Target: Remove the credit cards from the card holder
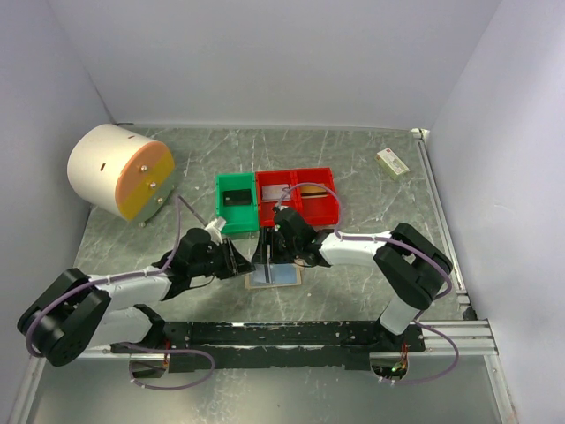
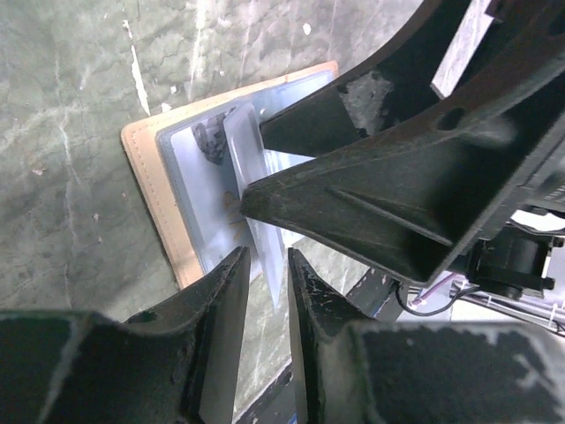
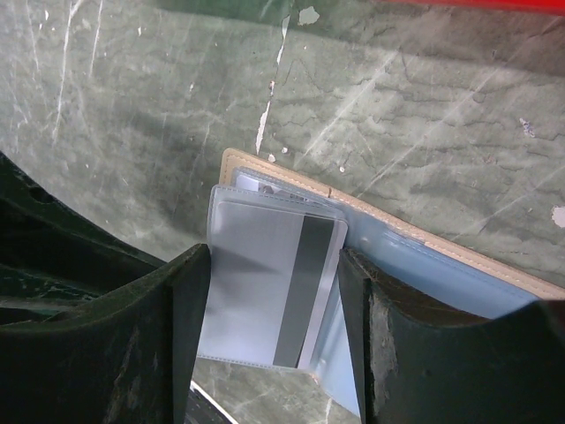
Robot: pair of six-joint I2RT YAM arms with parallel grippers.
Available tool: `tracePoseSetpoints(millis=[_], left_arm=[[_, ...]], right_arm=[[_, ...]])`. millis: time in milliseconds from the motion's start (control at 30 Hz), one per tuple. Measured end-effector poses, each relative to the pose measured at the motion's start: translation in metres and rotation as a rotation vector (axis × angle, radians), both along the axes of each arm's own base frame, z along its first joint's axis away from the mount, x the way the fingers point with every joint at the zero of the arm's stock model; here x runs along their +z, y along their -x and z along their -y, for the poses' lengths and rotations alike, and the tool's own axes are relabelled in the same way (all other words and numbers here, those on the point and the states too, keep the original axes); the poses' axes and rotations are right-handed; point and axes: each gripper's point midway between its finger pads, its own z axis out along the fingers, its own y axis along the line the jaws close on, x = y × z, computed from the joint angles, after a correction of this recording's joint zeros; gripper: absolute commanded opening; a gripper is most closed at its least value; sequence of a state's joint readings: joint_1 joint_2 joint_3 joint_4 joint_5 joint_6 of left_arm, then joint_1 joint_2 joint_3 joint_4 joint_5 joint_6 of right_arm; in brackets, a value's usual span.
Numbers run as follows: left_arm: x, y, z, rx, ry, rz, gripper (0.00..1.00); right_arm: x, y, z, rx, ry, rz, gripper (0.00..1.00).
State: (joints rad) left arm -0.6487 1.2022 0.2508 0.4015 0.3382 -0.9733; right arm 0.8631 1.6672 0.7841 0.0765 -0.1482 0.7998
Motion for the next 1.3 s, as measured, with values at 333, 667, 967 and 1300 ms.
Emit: tracePoseSetpoints(millis=[333,667,967,1300], left_arm=[[-0.005,-0.004,0.004,-0.024,-0.047,-0.006,0.18],[-0.03,-0.002,-0.002,-0.016,-0.113,-0.061,0.1],[-0.033,-0.006,0.002,-0.017,-0.121,-0.07,0.07],[-0.033,-0.007,0.005,-0.017,-0.125,-0.066,0.07]], right_arm=[[0.001,0.0,-0.001,0.005,0.009,-0.008,0.62],[0.007,0.004,0.013,0.015,-0.012,-0.031,0.64],[-0.002,0.014,0.026,0.023,-0.067,-0.098,0.35],[-0.01,0.017,0.035,-0.01,-0.152,-0.158,0.07]])
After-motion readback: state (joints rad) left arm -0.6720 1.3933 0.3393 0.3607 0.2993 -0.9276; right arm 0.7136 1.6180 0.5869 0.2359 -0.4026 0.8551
